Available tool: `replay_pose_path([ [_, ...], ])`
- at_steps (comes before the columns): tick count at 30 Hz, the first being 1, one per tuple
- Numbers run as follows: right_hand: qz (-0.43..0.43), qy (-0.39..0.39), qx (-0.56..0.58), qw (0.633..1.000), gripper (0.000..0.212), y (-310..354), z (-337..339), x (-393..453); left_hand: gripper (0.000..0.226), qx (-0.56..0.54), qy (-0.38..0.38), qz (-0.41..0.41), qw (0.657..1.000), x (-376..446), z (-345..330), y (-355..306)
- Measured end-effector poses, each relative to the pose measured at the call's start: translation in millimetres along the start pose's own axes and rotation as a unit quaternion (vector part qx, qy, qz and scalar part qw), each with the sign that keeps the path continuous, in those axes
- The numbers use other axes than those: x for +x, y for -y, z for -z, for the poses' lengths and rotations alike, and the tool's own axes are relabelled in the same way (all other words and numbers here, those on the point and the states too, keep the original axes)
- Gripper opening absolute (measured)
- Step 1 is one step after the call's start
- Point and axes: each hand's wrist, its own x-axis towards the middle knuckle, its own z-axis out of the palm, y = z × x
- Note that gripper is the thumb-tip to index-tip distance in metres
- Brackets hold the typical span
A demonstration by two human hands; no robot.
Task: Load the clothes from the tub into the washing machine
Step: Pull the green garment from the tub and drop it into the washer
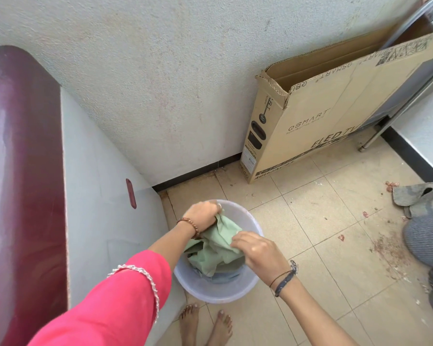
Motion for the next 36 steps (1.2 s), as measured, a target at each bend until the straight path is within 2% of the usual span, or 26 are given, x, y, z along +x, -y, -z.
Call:
replay_pose_path([
  [2,-0.077,-0.01,0.011,0.997,0.051,-6.3,1.8,-1.8,0.024,-0.007,-0.055,0.018,0.998,-3.3,14.0,6.7],
  [4,-0.137,-0.028,0.027,0.99,0.056,-11.1,2.4,-0.1,0.02,0.033,-0.082,-0.041,0.995,-2.7,23.6,19.3],
  [6,-0.219,-0.052,0.081,0.971,0.059,-15.6,5.6,5.6,0.028,0.062,-0.048,-0.122,0.989,0.7,30.2,30.0],
  [8,-0.299,-0.038,0.13,0.945,0.06,-20.5,10.8,11.3,0.044,0.06,0.02,-0.154,0.986,2.2,34.4,32.9],
  [10,-0.33,-0.033,0.151,0.931,0.053,-27.9,12.5,15.0,0.052,0.052,0.071,-0.151,0.985,0.7,35.3,32.2],
  [14,-0.363,-0.024,0.177,0.914,0.018,-36.3,16.8,18.5,0.034,0.034,0.112,-0.095,0.989,-13.6,50.5,29.4],
  [16,-0.36,0.001,0.169,0.918,0.014,-35.0,19.3,19.9,0.041,0.055,0.094,-0.097,0.989,-21.8,63.1,26.7],
  [18,-0.356,0.005,0.153,0.922,0.015,-32.8,22.8,20.3,0.058,0.087,0.089,-0.105,0.987,-28.5,74.6,28.4],
  [21,-0.363,-0.004,0.109,0.925,0.014,-29.4,35.3,22.6,0.068,0.09,0.142,-0.08,0.983,-39.9,101.7,29.6],
  [24,-0.348,0.018,0.044,0.936,0.013,-19.3,61.7,27.8,0.08,0.097,0.189,-0.072,0.975,-55.1,136.1,19.1],
  [28,-0.322,0.016,-0.019,0.946,0.004,-4.5,106.4,37.3,0.082,0.135,0.251,-0.058,0.957,-70.5,165.0,19.5],
  [30,-0.304,0.023,-0.04,0.952,0.006,0.3,124.6,37.7,0.066,0.182,0.237,-0.054,0.953,-80.0,182.1,18.4],
  [32,-0.239,0.036,-0.065,0.968,0.015,3.7,140.5,30.7,0.047,0.196,0.207,-0.047,0.957,-91.4,201.4,16.6],
  [34,-0.146,0.083,-0.098,0.981,0.038,9.0,155.0,21.6,0.035,0.193,0.142,-0.024,0.971,-104.7,219.8,15.2],
  [36,-0.077,0.125,-0.135,0.98,0.056,16.7,164.0,14.8,0.028,0.193,0.045,0.003,0.98,-117.9,232.9,17.4],
])
